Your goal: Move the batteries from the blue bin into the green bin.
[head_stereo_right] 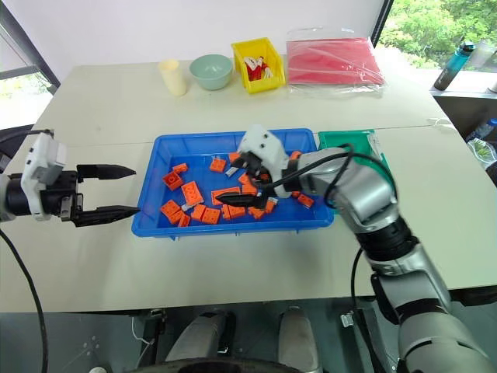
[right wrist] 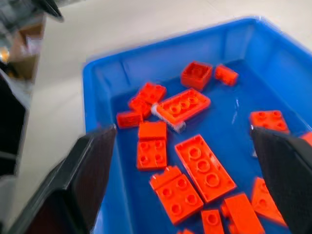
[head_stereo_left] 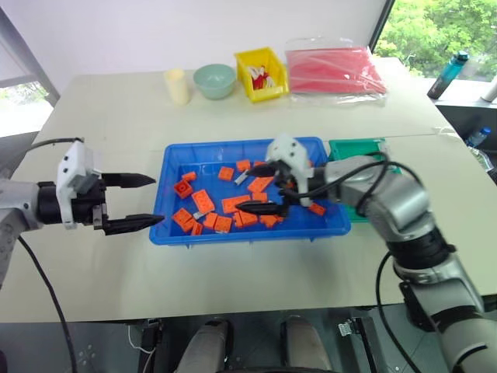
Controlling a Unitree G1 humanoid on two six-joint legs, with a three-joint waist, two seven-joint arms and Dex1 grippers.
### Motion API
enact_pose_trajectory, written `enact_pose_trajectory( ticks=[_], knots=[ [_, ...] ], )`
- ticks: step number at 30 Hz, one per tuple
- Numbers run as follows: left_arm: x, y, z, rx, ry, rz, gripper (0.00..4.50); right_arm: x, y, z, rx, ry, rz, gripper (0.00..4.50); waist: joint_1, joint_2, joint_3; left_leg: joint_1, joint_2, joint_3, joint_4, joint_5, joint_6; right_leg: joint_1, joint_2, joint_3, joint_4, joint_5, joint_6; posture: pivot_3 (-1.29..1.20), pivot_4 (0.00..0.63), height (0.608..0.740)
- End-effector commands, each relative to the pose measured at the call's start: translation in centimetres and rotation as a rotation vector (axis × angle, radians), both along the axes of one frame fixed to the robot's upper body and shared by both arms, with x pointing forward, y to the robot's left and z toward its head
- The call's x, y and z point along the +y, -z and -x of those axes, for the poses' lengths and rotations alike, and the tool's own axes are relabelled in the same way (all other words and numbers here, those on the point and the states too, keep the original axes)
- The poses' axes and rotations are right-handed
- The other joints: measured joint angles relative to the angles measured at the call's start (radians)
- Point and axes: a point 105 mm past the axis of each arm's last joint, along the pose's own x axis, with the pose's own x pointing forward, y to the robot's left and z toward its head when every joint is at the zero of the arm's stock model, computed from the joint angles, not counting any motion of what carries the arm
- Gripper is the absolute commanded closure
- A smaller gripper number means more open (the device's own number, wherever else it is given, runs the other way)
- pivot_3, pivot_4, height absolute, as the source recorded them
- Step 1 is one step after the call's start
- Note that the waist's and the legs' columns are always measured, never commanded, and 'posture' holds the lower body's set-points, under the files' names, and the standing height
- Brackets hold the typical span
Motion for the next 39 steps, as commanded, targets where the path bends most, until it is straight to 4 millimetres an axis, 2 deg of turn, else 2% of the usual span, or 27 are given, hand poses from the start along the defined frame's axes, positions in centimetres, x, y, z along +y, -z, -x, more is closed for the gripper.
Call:
enact_pose_trajectory(
  ticks=[1, 5, 12, 22, 35, 38, 39],
  knots=[
    [-0.1, -0.6, 0.6, -0.037, 0.022, -0.037, 0.00, 1.7, -0.5, -1.0, -0.120, -0.020, 0.001, 0.03, -0.001, 0.000, 0.000, -0.001, 0.000, 0.000, 0.000, 0.000, 0.000, 0.000, 0.000, 0.000, 0.000, 0.000, 0.000, 0.00, 0.150, 0.740],
    [0.0, 0.1, 1.1, -0.029, 0.019, -0.062, 0.00, 4.3, 1.4, -2.5, -0.279, -0.053, 0.077, 0.03, -0.014, 0.000, 0.000, 0.000, 0.000, 0.000, 0.000, 0.000, -0.001, -0.001, 0.000, 0.000, 0.001, 0.000, 0.000, 0.00, 0.150, 0.740],
    [0.4, -0.2, 0.9, -0.053, -0.024, -0.056, 0.00, 6.9, 2.2, -3.4, -0.426, -0.155, 0.131, 0.03, -0.025, 0.000, 0.000, 0.000, 0.000, -0.002, -0.001, 0.001, -0.001, -0.001, 0.001, 0.000, 0.001, 0.000, 0.000, 0.00, 0.150, 0.740],
    [0.7, -0.9, 0.7, -0.074, -0.063, -0.042, 0.00, 7.9, 3.0, -2.5, -0.545, -0.378, 0.199, 0.03, -0.026, 0.000, 0.000, 0.000, 0.001, -0.003, -0.001, 0.001, -0.002, -0.001, 0.002, 0.000, 0.001, 0.000, 0.000, 0.00, 0.150, 0.740],
    [0.5, -0.6, 1.3, -0.069, -0.078, -0.047, 0.00, 9.0, 4.4, -4.0, -0.595, -0.354, 0.228, 0.03, -0.047, 0.000, 0.000, 0.000, 0.002, -0.005, -0.001, 0.002, -0.003, 0.000, 0.004, 0.000, 0.002, 0.000, 0.000, 0.00, 0.150, 0.740],
    [0.4, -0.6, 1.2, -0.073, -0.083, -0.045, 0.00, 9.0, 4.4, -4.5, -0.594, -0.339, 0.230, 0.91, -0.051, 0.000, 0.000, 0.001, 0.002, -0.006, -0.002, 0.002, -0.004, 0.000, 0.005, 0.000, 0.002, 0.000, 0.000, 0.00, 0.150, 0.740],
    [0.3, -0.6, 1.2, -0.074, -0.083, -0.044, 0.00, 9.0, 4.3, -4.6, -0.588, -0.333, 0.224, 1.42, -0.052, 0.000, 0.000, 0.001, 0.002, -0.006, -0.002, 0.002, -0.004, 0.000, 0.005, 0.000, 0.002, 0.000, 0.000, 0.00, 0.150, 0.740]
  ],
)
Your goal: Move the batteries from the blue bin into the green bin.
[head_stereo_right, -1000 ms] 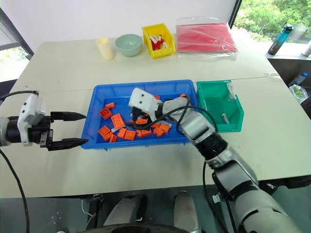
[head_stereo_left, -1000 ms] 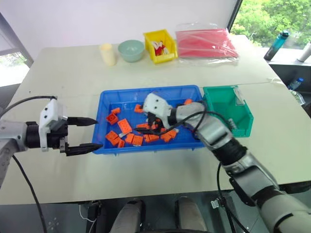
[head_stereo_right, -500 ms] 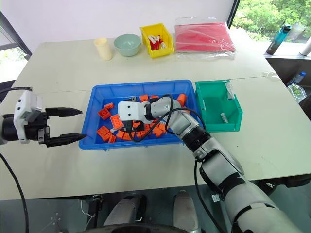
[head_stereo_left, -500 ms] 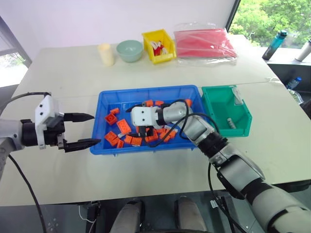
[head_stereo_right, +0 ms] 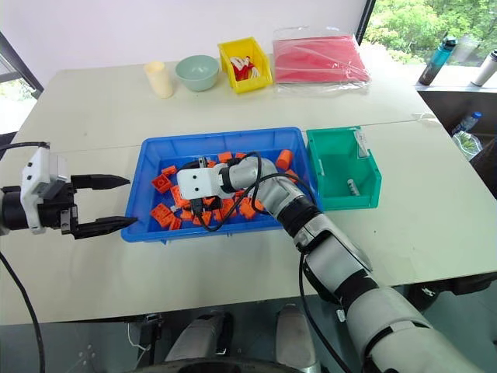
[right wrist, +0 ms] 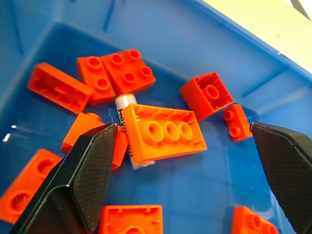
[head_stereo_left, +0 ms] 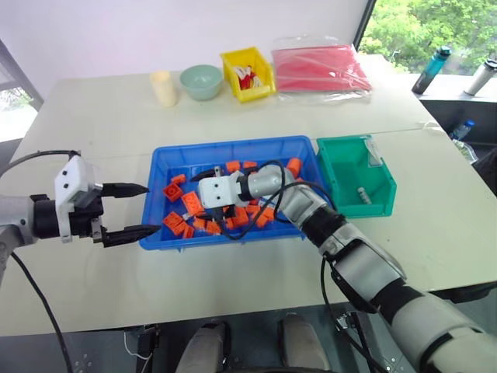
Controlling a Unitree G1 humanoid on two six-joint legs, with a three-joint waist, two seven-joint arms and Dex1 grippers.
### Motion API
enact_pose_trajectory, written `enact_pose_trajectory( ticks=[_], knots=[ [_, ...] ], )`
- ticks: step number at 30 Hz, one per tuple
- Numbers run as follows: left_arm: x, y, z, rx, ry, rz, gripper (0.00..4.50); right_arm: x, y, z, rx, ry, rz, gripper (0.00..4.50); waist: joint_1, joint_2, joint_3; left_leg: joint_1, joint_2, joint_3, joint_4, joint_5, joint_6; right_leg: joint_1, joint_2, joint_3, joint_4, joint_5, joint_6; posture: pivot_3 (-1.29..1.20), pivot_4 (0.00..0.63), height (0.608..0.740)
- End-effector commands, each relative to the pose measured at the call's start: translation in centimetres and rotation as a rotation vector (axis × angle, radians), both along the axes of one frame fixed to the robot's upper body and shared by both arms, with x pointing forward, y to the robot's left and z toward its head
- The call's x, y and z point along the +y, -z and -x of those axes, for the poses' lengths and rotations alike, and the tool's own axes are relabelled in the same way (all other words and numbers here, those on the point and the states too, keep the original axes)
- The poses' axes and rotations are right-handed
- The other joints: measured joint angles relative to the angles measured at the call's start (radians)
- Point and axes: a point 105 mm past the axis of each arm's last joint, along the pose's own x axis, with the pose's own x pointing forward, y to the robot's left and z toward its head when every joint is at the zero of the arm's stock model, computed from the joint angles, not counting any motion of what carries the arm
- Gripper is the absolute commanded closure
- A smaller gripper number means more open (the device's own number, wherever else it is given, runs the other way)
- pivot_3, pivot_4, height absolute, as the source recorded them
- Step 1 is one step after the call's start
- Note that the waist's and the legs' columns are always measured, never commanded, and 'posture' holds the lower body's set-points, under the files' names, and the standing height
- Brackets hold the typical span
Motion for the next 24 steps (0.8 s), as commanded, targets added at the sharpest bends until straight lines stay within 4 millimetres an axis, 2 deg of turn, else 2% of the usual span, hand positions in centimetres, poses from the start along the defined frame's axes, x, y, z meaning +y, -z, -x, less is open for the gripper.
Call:
enact_pose_trajectory(
  ticks=[1, 3, 8, 11, 15, 20, 24],
  knots=[
    [-0.1, -1.0, 0.2, -0.043, -0.001, 0.010, 0.00, 0.4, -1.5, -0.5, -0.013, 0.013, -0.049, 1.92, -0.002, 0.000, 0.000, 0.000, 0.000, 0.000, 0.000, 0.000, 0.000, 0.000, 0.000, 0.000, 0.000, 0.000, 0.000, 0.00, 0.150, 0.740],
    [-0.2, -0.9, 0.2, -0.043, -0.002, 0.010, 0.00, 0.8, -2.4, -1.0, -0.007, 0.043, -0.091, 2.93, -0.004, 0.000, 0.000, 0.000, 0.000, 0.000, 0.000, 0.000, 0.000, 0.000, 0.000, 0.000, 0.000, 0.000, 0.000, 0.00, 0.150, 0.740],
    [-0.4, -0.6, 0.2, -0.045, -0.004, 0.014, 0.00, 1.5, -4.2, -2.5, 0.055, 0.147, -0.193, 2.93, -0.016, 0.000, 0.000, 0.000, 0.002, 0.000, -0.001, 0.000, -0.001, -0.001, 0.002, 0.000, 0.000, 0.000, 0.000, 0.00, 0.150, 0.740],
    [-0.5, -0.5, 0.1, -0.048, -0.005, 0.020, 0.00, 1.5, -4.4, -3.4, 0.074, 0.220, -0.214, 2.93, -0.024, 0.000, 0.000, 0.000, 0.002, -0.002, -0.001, 0.000, -0.002, 0.000, 0.003, 0.000, 0.000, 0.000, -0.001, 0.00, 0.150, 0.740],
    [-0.6, -0.5, 0.0, -0.050, -0.006, 0.027, 0.00, 1.3, -4.1, -3.3, 0.091, 0.216, -0.204, 2.93, -0.026, 0.000, 0.000, 0.000, 0.002, -0.003, -0.001, 0.000, -0.002, 0.000, 0.003, 0.000, 0.001, 0.000, -0.001, 0.00, 0.150, 0.740],
    [-0.5, -0.4, 0.0, -0.045, -0.007, 0.027, 0.00, 1.4, -4.2, -2.3, 0.100, 0.150, -0.174, 2.93, -0.029, 0.000, 0.000, 0.000, 0.003, -0.002, 0.000, 0.000, -0.002, -0.001, 0.003, 0.000, 0.002, 0.000, -0.001, 0.00, 0.150, 0.740],
    [-0.4, -0.5, -0.3, -0.048, -0.015, 0.029, 0.00, 1.5, -4.2, -2.8, 0.062, 0.186, -0.171, 2.93, -0.029, 0.000, 0.000, 0.000, 0.003, -0.002, 0.000, 0.000, -0.002, -0.001, 0.003, 0.001, 0.002, 0.000, -0.001, 0.00, 0.150, 0.740]
  ],
)
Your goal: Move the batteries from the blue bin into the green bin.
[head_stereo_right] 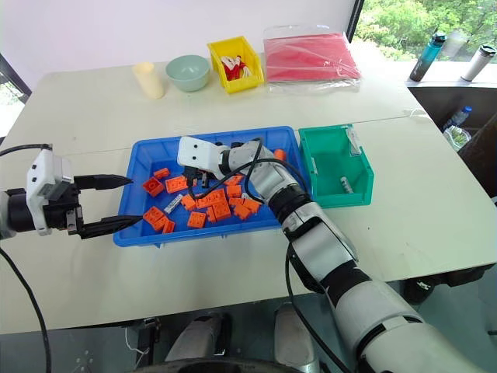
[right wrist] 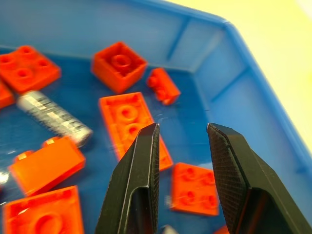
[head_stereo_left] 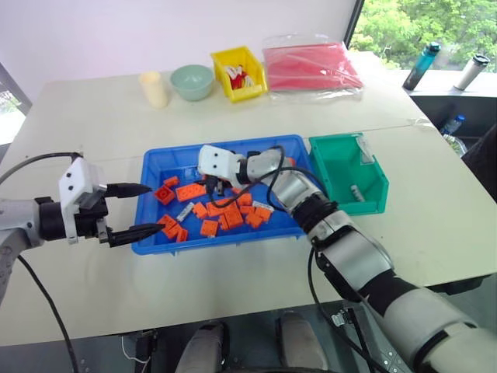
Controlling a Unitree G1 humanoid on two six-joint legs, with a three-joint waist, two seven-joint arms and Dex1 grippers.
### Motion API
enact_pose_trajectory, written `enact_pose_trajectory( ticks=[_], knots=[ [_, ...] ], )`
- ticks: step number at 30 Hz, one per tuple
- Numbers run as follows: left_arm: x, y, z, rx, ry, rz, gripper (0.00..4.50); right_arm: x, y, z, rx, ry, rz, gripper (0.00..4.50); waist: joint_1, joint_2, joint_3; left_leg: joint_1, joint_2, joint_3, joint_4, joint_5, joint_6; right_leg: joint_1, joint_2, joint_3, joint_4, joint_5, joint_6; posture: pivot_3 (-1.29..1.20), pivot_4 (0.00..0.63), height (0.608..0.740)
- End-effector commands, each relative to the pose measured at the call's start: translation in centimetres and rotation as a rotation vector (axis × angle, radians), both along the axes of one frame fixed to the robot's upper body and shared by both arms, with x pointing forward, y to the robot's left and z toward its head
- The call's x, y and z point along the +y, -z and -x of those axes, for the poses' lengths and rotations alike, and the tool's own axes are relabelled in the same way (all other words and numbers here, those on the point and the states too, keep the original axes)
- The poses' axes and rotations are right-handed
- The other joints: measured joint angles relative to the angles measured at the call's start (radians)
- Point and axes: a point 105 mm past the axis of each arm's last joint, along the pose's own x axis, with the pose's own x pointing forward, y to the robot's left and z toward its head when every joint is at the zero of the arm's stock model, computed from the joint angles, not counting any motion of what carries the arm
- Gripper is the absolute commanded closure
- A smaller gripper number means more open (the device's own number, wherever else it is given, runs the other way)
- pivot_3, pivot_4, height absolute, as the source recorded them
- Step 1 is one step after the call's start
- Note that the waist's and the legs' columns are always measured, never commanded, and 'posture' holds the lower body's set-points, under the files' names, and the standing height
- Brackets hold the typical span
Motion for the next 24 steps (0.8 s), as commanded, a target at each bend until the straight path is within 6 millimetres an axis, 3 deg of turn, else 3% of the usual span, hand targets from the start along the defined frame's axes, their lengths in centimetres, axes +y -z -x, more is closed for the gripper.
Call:
enact_pose_trajectory(
  ticks=[1, 6, 11, 24],
  knots=[
    [-0.1, -0.8, -0.1, -0.033, 0.005, 0.006, 0.00, 1.2, -2.1, 0.1, -0.050, -0.011, -0.054, 2.93, 0.001, 0.000, 0.000, 0.000, 0.000, 0.000, 0.000, 0.000, 0.000, 0.000, 0.000, 0.000, 0.000, 0.000, 0.000, 0.00, 0.150, 0.740],
    [0.1, -0.7, 0.1, -0.013, 0.010, -0.004, 0.00, 2.6, -2.2, 2.4, 0.032, -0.152, -0.072, 2.93, -0.001, 0.000, 0.000, 0.000, 0.000, 0.000, 0.000, 0.000, 0.000, 0.000, 0.000, 0.000, 0.000, 0.000, 0.000, 0.00, 0.150, 0.740],
    [0.4, -0.9, 0.2, -0.008, 0.014, -0.016, 0.00, 3.3, 0.4, 4.2, 0.042, -0.285, 0.122, 2.93, -0.001, 0.000, 0.000, 0.000, 0.000, 0.000, 0.000, 0.000, 0.000, 0.000, 0.000, 0.000, 0.000, 0.000, 0.000, 0.00, 0.150, 0.740],
    [0.6, -0.8, 1.3, -0.030, -0.034, -0.007, 0.00, 3.9, 2.0, 3.8, -0.068, -0.356, 0.368, 2.93, -0.002, 0.000, 0.000, 0.001, 0.000, -0.001, 0.000, 0.000, -0.001, -0.001, 0.001, 0.000, 0.000, 0.000, 0.000, 0.00, 0.150, 0.740]
  ],
)
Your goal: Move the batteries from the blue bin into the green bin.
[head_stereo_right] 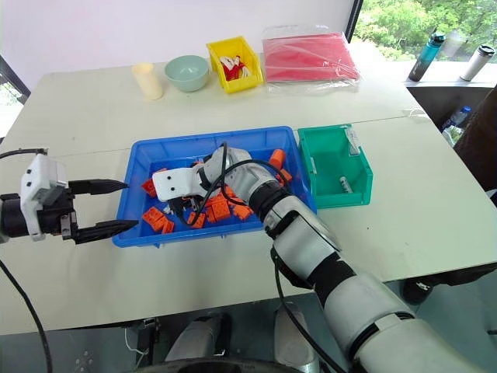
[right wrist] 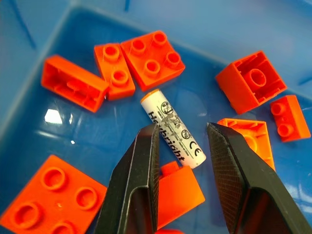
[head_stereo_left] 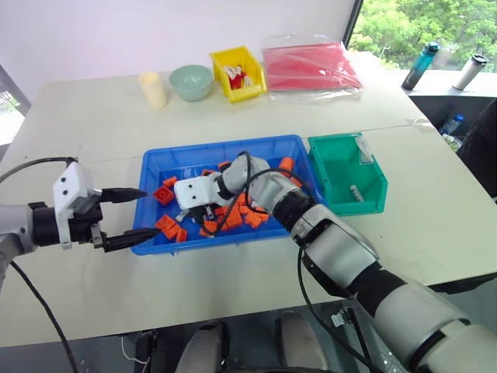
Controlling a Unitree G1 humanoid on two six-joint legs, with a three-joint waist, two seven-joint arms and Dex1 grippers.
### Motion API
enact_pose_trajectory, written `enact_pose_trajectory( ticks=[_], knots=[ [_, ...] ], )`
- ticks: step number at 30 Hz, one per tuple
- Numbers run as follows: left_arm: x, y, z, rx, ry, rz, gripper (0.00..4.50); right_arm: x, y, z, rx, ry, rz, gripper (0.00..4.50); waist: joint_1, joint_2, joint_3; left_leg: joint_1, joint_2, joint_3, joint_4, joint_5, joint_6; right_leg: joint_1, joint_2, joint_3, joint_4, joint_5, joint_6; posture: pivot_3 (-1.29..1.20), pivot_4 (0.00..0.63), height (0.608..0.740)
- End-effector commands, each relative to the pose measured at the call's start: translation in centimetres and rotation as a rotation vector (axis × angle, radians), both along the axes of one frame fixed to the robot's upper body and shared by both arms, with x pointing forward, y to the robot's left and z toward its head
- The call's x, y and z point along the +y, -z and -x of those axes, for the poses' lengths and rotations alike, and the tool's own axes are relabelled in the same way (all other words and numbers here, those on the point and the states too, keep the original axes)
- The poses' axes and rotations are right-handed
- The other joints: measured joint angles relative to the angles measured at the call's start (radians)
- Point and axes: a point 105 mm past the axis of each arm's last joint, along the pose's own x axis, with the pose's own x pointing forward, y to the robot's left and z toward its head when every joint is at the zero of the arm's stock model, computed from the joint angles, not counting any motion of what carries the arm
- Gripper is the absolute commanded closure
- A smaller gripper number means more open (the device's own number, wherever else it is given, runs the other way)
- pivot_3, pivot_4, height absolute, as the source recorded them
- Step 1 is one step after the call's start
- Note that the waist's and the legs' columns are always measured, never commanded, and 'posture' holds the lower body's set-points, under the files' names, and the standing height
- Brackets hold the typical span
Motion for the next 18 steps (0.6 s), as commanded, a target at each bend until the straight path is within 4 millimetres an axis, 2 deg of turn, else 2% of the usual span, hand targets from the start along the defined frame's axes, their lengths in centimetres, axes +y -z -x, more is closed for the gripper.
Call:
enact_pose_trajectory(
  ticks=[1, 9, 12, 13, 14, 18],
  knots=[
    [0.0, -1.2, 0.5, -0.058, -0.010, 0.006, 0.00, 0.8, -1.0, 0.2, -0.058, -0.056, 0.010, 2.93, 0.001, 0.000, 0.000, 0.000, 0.000, 0.000, 0.000, 0.000, 0.000, 0.000, 0.000, 0.000, 0.000, 0.000, 0.000, 0.00, 0.150, 0.740],
    [0.1, -1.0, 1.0, -0.063, -0.037, 0.011, 0.00, 0.8, -0.1, 0.9, -0.066, -0.122, 0.074, 2.93, 0.001, 0.000, 0.000, 0.001, 0.000, -0.001, 0.000, -0.001, -0.001, 0.001, 0.001, 0.000, 0.000, 0.000, 0.000, 0.00, 0.150, 0.740],
    [0.1, -1.0, 1.0, -0.065, -0.042, 0.013, 0.00, 1.2, 0.1, 1.3, -0.046, -0.135, 0.072, 3.80, 0.001, 0.000, 0.000, 0.003, 0.000, -0.001, -0.001, -0.001, -0.001, 0.002, 0.001, 0.000, 0.000, 0.000, 0.000, 0.00, 0.150, 0.740],
    [0.0, -1.0, 0.9, -0.066, -0.042, 0.014, 0.00, 1.3, 0.1, 1.3, -0.048, -0.134, 0.071, 4.31, 0.001, 0.000, 0.000, 0.004, 0.000, -0.001, -0.001, -0.001, -0.001, 0.003, 0.001, 0.000, 0.001, 0.000, 0.000, 0.00, 0.150, 0.740],
    [0.0, -1.0, 0.9, -0.067, -0.042, 0.016, 0.00, 1.3, 0.1, 1.2, -0.049, -0.126, 0.066, 4.45, 0.001, 0.000, 0.000, 0.004, 0.000, -0.001, -0.001, -0.001, -0.002, 0.003, 0.001, 0.000, 0.001, 0.000, 0.000, 0.00, 0.150, 0.740],
    [-0.2, -0.9, 0.7, -0.064, -0.037, 0.025, 0.00, 1.1, -0.3, 0.9, -0.031, -0.101, 0.039, 4.45, 0.002, 0.000, 0.000, 0.005, 0.001, -0.001, -0.001, -0.001, -0.002, 0.003, 0.001, 0.000, 0.002, 0.000, 0.000, 0.00, 0.150, 0.740]
  ],
)
